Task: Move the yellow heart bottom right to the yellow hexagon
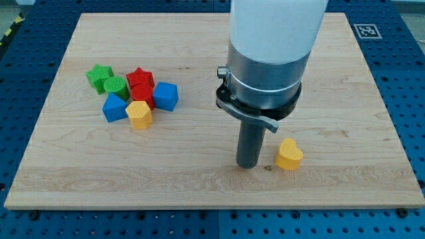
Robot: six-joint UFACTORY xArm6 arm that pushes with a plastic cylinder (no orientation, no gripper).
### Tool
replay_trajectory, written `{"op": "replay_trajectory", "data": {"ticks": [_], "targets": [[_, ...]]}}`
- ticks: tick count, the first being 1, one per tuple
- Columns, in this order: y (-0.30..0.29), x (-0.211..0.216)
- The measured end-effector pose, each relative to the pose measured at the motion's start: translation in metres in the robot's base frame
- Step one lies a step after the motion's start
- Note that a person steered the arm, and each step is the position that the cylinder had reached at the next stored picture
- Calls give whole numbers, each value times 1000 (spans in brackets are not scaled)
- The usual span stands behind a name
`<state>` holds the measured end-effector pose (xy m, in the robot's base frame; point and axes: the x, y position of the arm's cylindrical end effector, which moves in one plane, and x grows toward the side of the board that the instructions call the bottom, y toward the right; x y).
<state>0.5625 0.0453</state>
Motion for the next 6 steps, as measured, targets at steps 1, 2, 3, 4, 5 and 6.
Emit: {"op": "replay_trajectory", "data": {"ticks": [1,2,3,4,5,6], "targets": [[19,-26],[39,-18],[39,6],[55,8],[61,-5],[57,-24]]}}
